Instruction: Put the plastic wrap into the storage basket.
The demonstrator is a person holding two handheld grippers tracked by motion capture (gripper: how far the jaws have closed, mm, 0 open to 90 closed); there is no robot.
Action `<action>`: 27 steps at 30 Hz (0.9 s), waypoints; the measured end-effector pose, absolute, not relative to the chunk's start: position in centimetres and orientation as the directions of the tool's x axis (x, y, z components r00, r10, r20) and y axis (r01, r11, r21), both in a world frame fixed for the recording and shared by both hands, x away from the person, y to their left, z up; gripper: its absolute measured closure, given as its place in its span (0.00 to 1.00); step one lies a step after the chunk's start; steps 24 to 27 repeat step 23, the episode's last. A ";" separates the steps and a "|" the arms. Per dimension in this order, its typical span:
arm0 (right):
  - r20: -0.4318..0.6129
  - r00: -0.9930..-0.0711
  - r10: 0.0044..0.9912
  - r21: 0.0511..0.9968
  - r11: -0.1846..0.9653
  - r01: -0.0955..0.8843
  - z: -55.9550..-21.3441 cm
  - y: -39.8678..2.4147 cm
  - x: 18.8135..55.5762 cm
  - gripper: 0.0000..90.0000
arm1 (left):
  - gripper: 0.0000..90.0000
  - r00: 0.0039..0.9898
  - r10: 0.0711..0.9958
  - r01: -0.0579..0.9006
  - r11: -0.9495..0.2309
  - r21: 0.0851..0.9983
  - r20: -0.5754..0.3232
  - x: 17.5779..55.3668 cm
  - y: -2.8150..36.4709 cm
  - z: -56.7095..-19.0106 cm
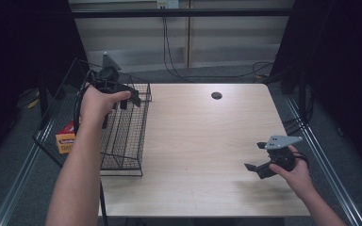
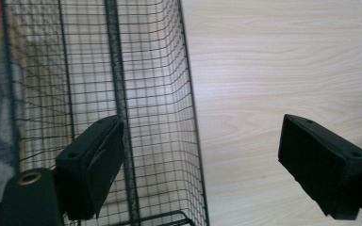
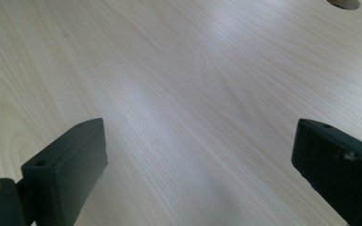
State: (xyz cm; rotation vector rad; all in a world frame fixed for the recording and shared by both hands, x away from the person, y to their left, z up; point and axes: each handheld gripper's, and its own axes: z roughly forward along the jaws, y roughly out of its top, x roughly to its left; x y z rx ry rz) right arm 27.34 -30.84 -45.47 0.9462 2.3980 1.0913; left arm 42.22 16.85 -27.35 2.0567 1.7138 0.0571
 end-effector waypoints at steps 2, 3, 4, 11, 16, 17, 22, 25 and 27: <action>-0.031 -0.719 0.694 0.762 0.482 0.432 -45.5 -30.9 27.4 0.04 | 0.17 0.239 0.937 0.918 -0.132 0.373 -0.256 42.1 16.3 -27.5; -0.034 -0.719 0.694 0.764 0.482 0.429 -45.5 -30.9 27.4 0.04 | 0.17 0.245 0.935 0.918 -0.139 0.372 -0.257 42.1 16.1 -27.5; -0.034 -0.720 0.694 0.763 0.483 0.429 -45.5 -30.9 27.4 0.04 | 0.17 0.259 0.932 0.914 -0.151 0.376 -0.255 42.0 15.8 -27.6; -0.030 -0.721 0.692 0.761 0.484 0.433 -45.5 -30.8 27.4 0.04 | 0.17 0.313 0.906 0.903 -0.192 0.385 -0.283 41.5 13.8 -28.1; -0.032 -0.720 0.693 0.762 0.483 0.432 -45.5 -30.8 27.4 0.04 | 0.17 0.362 0.887 0.887 -0.233 0.398 -0.288 41.0 12.1 -28.4; -0.033 -0.720 0.693 0.762 0.484 0.431 -45.5 -30.8 27.4 0.04 | 0.17 0.371 0.883 0.883 -0.239 0.403 -0.288 40.9 11.8 -28.5; -0.033 -0.720 0.693 0.761 0.484 0.431 -45.5 -30.8 27.4 0.04 | 0.15 0.401 0.869 0.874 -0.270 0.403 -0.288 40.7 10.8 -29.0; -0.035 -0.720 0.694 0.761 0.485 0.431 -45.5 -30.8 27.4 0.04 | 0.15 0.403 0.870 0.874 -0.272 0.403 -0.286 40.7 10.6 -29.1; -0.035 -0.720 0.694 0.761 0.485 0.431 -45.5 -30.8 27.4 0.04 | 0.15 0.403 0.870 0.874 -0.272 0.403 -0.286 40.7 10.6 -29.1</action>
